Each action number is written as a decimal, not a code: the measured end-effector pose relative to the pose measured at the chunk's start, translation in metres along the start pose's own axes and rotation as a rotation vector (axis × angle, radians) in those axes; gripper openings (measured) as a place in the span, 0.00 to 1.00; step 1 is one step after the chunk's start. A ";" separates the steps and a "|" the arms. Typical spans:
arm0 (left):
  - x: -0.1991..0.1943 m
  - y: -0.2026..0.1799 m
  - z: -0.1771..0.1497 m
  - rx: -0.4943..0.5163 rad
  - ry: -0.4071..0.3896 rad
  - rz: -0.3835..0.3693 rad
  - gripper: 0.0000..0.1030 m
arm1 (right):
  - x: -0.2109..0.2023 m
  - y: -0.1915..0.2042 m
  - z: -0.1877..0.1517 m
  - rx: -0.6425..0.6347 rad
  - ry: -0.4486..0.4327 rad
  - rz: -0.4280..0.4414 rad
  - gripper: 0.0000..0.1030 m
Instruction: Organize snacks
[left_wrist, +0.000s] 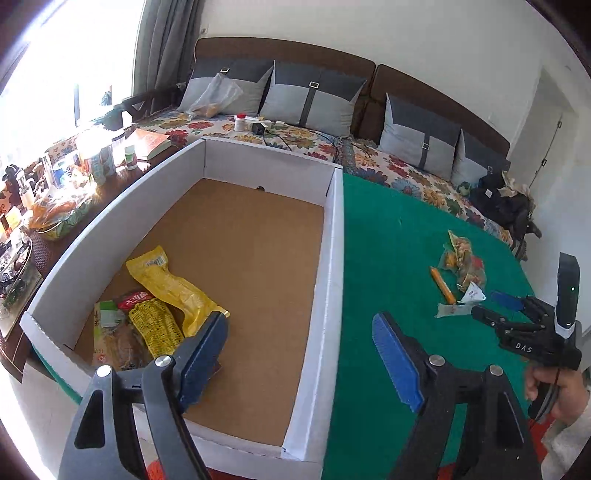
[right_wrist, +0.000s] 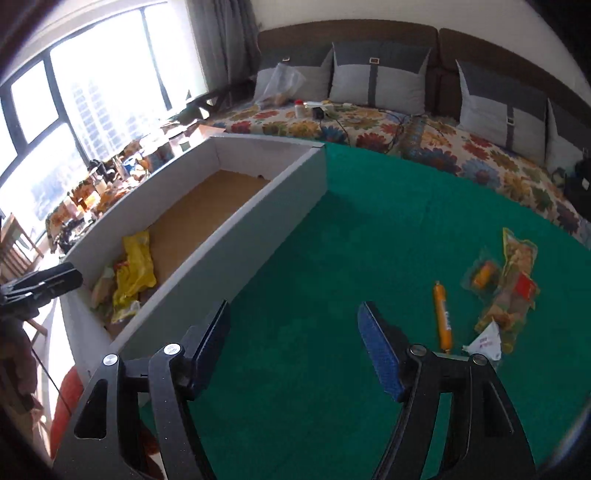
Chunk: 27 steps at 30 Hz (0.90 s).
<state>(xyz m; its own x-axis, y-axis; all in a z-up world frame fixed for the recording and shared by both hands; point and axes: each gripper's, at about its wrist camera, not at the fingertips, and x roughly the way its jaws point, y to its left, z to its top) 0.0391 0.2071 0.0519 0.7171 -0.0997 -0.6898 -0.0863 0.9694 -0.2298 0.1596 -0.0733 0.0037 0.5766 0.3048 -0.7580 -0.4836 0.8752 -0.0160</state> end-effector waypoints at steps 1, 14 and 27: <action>0.004 -0.021 -0.002 0.030 0.000 -0.036 0.83 | -0.001 -0.021 -0.023 -0.005 0.005 -0.064 0.72; 0.181 -0.173 -0.058 0.232 0.202 -0.037 0.95 | -0.033 -0.213 -0.166 0.368 0.013 -0.419 0.72; 0.229 -0.166 -0.053 0.228 0.175 0.091 1.00 | -0.019 -0.232 -0.164 0.434 0.032 -0.400 0.72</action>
<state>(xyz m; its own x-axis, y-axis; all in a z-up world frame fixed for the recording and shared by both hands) 0.1810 0.0115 -0.1048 0.5814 -0.0278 -0.8132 0.0270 0.9995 -0.0148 0.1531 -0.3438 -0.0848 0.6353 -0.0866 -0.7674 0.0853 0.9955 -0.0417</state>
